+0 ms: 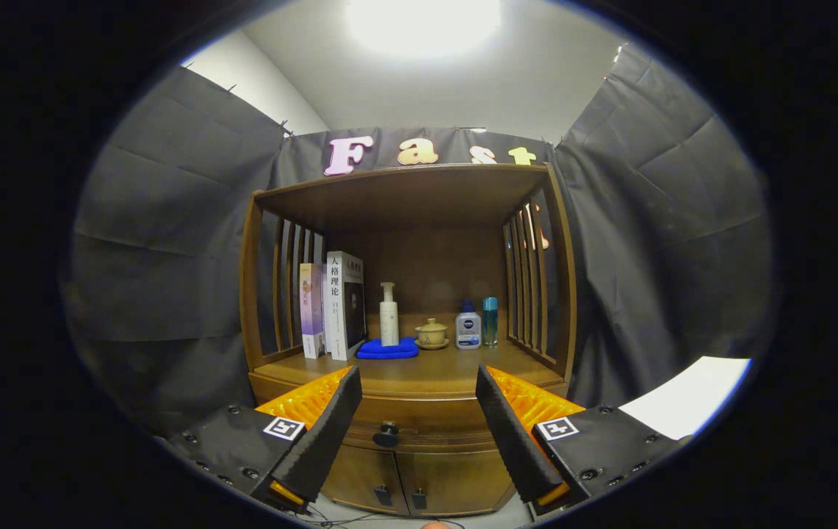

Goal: Pull open the drawer, take out the items inside it, and place them on the countertop above the cabinet.

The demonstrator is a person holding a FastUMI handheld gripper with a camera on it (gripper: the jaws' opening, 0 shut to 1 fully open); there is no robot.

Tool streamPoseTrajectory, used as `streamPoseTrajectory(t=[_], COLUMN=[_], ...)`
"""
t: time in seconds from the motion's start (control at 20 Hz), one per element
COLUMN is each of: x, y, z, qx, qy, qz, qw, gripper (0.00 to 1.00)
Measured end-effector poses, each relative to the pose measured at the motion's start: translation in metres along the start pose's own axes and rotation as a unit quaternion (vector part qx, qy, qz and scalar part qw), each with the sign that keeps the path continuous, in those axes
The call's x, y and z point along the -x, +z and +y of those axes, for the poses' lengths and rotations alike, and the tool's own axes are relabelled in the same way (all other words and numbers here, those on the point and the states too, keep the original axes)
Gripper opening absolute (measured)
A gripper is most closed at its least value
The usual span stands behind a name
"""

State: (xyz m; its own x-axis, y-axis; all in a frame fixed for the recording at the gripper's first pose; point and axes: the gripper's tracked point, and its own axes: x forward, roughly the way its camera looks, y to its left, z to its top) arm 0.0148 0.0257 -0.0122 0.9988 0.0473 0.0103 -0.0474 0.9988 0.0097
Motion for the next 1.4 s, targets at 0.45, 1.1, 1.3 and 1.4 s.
streamPoseTrajectory(t=[0.45,1.1,1.3,1.4], x=[-0.053,-0.109,-0.114,-0.118], y=[-0.051,-0.143,-0.164,-0.175], z=[0.024,0.045,0.044,0.045], qx=[0.001,0.017,0.025,0.027], qy=[0.026,0.031,0.022,0.017], qz=[0.047,0.123,0.135,0.140], qw=[0.999,0.992,0.990,0.990], gripper=[0.99,0.99,0.95,0.91])
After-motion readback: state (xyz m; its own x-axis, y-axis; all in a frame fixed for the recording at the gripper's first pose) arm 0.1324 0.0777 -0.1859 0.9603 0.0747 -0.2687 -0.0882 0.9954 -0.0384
